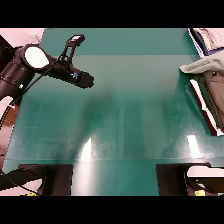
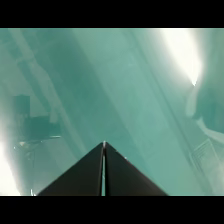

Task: Fold the shirts.

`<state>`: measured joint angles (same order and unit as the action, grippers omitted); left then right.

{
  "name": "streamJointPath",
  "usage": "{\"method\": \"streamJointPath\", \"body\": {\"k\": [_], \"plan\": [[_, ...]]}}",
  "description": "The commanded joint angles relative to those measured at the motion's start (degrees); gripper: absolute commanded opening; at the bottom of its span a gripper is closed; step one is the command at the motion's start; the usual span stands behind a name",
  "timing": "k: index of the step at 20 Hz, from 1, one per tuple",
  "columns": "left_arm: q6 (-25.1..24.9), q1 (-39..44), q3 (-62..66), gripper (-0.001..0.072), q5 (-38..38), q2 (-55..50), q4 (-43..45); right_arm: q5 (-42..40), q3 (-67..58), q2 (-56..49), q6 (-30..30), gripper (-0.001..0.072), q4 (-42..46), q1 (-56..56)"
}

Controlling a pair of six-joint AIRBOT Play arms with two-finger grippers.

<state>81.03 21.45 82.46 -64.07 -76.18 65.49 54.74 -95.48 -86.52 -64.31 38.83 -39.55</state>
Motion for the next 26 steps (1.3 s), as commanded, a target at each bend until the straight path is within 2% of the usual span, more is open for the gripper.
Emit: {"method": "streamJointPath", "body": {"k": [1,5,9,12,19,22,23,24,25,26], "plan": [[0.0,0.2,-0.1,0.0024,0.5,0.0,0.1,4.2,-9.4,0.0,0.7,0.0015,-1.3,-1.3],[0.0,0.2,-0.1,0.0024,0.6,0.0,0.2,10.8,-17.8,0.1,-6.0,0.0015,8.5,-1.3],[-0.3,0.2,-0.1,0.0024,0.5,0.0,0.3,11.5,-16.6,5.0,-8.3,0.0015,14.6,-1.7],[-1.6,0.2,-0.1,0.0024,0.1,0.0,0.3,13.4,-11.6,9.9,-11.0,0.0016,19.8,-3.9],[-2.1,0.2,-0.1,0.0024,0.0,0.0,0.3,21.7,6.9,18.9,-11.4,0.0018,20.1,-16.0],[-3.5,0.2,-0.1,0.0024,0.0,0.0,0.3,24.8,15.2,21.9,-11.8,0.0029,26.5,-20.0],[-3.5,0.2,-0.1,0.0024,0.0,0.0,0.3,25.1,17.7,22.7,-11.8,0.0172,28.8,-20.8],[-3.5,0.2,-0.1,0.0024,0.0,0.0,0.2,24.9,20.0,23.6,-11.8,0.0457,30.5,-21.6],[-3.5,0.2,-0.1,0.0024,0.0,0.0,0.3,24.8,21.8,24.2,-11.8,0.0593,31.3,-22.4],[-3.5,0.2,-0.1,0.0024,0.0,0.0,0.3,24.9,23.1,25.0,-11.8,0.0595,31.9,-23.4]]}}
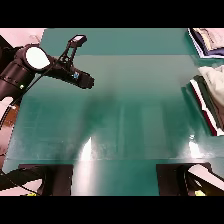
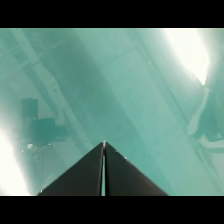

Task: Fold the shirts.

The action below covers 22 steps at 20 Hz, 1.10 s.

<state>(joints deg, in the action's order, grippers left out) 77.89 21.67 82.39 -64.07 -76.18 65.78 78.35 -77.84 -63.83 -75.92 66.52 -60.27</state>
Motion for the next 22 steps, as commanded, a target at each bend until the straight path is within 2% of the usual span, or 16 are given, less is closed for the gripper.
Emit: {"method": "streamJointPath", "body": {"k": [1,4,6,9,10,11,12,13,14,15,18,22], "plan": [[-0.3,0.0,0.0,0.0024,0.0,0.0,0.0,1.0,6.3,3.1,-0.2,0.0595,4.1,-3.6],[-0.3,0.0,0.0,0.0024,0.0,0.0,-0.1,-0.1,6.4,4.9,-0.6,0.0594,1.7,-4.3],[-0.3,0.0,0.0,0.0025,0.3,0.0,-0.2,-0.8,6.4,5.7,-1.2,0.0593,-7.2,-2.1],[-0.3,0.0,0.0,0.0025,1.2,0.0,-0.2,-0.7,6.4,6.5,-1.2,0.0589,-17.7,7.6],[-0.3,0.0,0.0,0.0025,0.7,0.0,-0.2,-0.7,6.4,6.7,-1.2,0.0549,-19.0,12.2],[-0.3,0.0,0.0,0.0024,-0.1,0.0,-0.2,-0.9,6.4,6.7,-1.2,0.0543,-18.9,16.8],[-0.3,0.0,0.0,0.0024,-0.1,0.0,-0.2,-1.0,6.4,6.6,-1.2,0.0493,-18.6,21.2],[-0.3,0.0,0.0,0.0025,0.5,0.1,-0.2,-1.4,6.4,6.5,-1.2,0.0334,-18.4,25.6],[-0.3,0.0,0.0,0.0024,1.0,0.1,-0.2,-2.2,6.4,6.4,-1.1,0.0131,-18.4,29.5],[-0.3,0.0,0.0,0.0025,1.6,0.1,-0.2,-3.1,6.4,6.4,-1.1,0.0017,-18.4,32.7],[-0.3,0.0,0.0,0.0024,3.5,0.1,-0.2,-6.3,6.4,6.4,-1.0,0.0019,-18.4,39.8],[-0.3,0.0,0.0,0.0025,5.0,0.1,-0.2,-6.8,6.4,6.4,-1.0,0.0019,-18.4,42.4]]}}
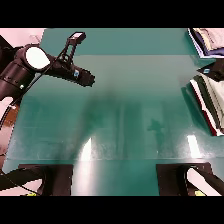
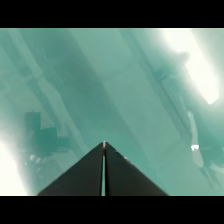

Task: Fold the shirts.

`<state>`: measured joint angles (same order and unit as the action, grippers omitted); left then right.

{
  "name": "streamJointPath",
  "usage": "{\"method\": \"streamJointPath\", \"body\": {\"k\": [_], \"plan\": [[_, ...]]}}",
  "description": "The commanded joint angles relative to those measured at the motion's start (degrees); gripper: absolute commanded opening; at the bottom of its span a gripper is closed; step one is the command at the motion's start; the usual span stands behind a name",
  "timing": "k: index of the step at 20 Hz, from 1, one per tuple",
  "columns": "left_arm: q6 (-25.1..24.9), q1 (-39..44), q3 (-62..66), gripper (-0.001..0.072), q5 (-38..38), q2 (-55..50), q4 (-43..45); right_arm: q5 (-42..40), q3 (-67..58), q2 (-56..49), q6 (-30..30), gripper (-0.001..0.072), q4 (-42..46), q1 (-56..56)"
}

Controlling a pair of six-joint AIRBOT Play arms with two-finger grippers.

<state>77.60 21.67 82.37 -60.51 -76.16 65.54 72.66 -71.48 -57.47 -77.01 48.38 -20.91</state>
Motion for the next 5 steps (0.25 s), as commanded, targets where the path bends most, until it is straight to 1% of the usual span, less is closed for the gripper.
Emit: {"method": "streamJointPath", "body": {"k": [1,5], "plan": [[0.0,0.0,0.0,0.0025,1.9,0.0,0.0,-1.0,0.0,0.0,0.1,0.0018,-0.3,3.1],[0.0,0.0,0.0,0.0024,3.1,0.0,0.0,-0.4,0.0,0.0,0.0,0.0018,-0.3,3.1]]}}
